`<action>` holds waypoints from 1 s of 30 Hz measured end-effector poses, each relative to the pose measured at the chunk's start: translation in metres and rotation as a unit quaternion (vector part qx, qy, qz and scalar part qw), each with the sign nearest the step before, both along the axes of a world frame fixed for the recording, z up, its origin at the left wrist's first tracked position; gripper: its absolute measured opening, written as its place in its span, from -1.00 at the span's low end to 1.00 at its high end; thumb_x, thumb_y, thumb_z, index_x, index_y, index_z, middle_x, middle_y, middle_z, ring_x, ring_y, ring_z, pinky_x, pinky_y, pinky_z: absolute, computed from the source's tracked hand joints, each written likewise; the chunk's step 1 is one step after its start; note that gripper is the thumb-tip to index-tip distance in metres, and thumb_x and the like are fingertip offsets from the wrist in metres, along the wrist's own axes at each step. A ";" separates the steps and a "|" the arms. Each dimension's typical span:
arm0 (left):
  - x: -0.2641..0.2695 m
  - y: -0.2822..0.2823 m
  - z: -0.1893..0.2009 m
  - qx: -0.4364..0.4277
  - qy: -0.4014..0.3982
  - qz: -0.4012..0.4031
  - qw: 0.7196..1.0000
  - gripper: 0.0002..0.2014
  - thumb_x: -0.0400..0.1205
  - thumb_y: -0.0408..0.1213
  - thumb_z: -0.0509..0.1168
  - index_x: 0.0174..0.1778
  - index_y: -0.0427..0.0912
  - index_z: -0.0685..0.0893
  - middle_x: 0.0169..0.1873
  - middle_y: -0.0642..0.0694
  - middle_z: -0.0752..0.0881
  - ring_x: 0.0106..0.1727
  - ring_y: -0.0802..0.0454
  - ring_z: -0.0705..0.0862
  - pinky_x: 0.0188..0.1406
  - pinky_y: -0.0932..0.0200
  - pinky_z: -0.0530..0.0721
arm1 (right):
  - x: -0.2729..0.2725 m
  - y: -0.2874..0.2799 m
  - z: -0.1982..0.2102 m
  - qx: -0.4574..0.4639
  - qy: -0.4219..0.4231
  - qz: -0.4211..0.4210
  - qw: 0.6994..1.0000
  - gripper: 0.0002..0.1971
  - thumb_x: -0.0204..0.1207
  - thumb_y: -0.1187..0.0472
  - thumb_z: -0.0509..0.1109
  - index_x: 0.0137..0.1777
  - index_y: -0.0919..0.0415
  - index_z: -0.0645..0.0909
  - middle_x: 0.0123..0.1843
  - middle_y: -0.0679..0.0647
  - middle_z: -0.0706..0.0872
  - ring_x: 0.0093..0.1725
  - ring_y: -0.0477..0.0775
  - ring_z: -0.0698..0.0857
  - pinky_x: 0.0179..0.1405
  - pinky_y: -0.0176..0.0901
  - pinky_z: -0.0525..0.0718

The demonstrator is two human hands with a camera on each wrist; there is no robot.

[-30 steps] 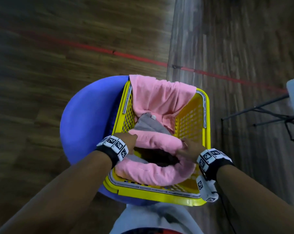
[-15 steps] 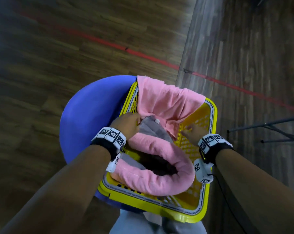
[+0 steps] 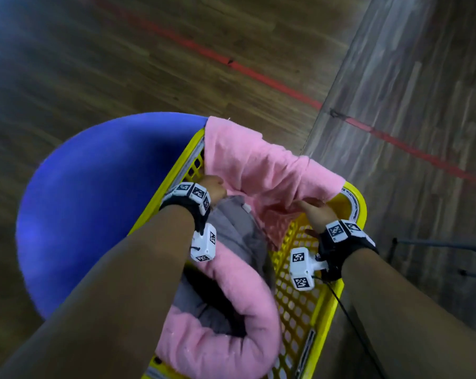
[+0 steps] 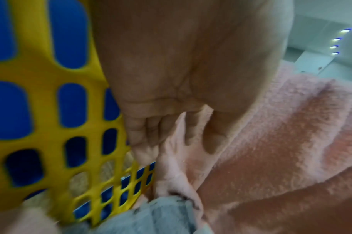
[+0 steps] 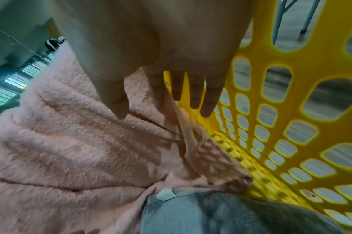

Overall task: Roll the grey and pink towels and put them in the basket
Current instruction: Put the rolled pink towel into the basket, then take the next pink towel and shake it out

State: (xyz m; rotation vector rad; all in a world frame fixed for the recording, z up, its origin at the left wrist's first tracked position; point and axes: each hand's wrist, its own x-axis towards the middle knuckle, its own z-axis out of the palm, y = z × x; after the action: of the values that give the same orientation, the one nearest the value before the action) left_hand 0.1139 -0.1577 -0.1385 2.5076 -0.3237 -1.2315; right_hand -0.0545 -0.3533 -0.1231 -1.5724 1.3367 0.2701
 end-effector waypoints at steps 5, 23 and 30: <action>-0.002 -0.020 0.018 0.017 -0.086 -0.069 0.994 -0.71 0.69 -0.35 0.18 0.24 -0.40 0.64 0.28 -0.38 0.63 0.30 -0.33 0.59 0.29 -0.06 0.55 | 0.000 -0.004 0.001 -0.006 -0.051 0.019 0.998 -0.72 0.40 0.06 0.51 0.03 0.21 0.77 -0.04 0.12 0.78 0.02 0.11 0.72 0.14 0.10 0.66; 0.033 -0.027 0.193 -0.461 -0.026 0.137 0.877 -0.68 0.62 -0.51 0.23 0.02 0.00 0.76 -0.32 -0.15 0.63 -0.42 0.07 0.50 -0.33 0.14 0.52 | 0.051 -0.019 0.213 0.075 -0.428 -0.200 0.878 -0.73 0.49 0.50 0.31 -0.13 0.06 0.57 -0.44 -0.06 0.57 -0.59 -0.14 0.46 -0.54 -0.38 0.46; 0.018 -0.034 0.303 -0.586 0.060 0.093 0.802 -0.72 0.64 -0.54 0.23 0.14 -0.15 0.71 -0.17 -0.09 0.64 -0.14 -0.04 0.55 -0.03 0.09 0.63 | 0.057 0.023 0.258 -0.132 -0.400 0.084 0.903 -0.67 0.41 0.47 0.51 0.15 0.30 0.60 0.04 0.22 0.66 -0.11 -0.08 0.65 0.01 -0.25 0.63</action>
State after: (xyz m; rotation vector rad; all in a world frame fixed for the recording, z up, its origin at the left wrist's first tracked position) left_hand 0.1321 -0.1913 0.1642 1.3265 -0.5648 -0.7099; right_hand 0.0022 -0.3300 0.1350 -1.7436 0.6026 -0.4432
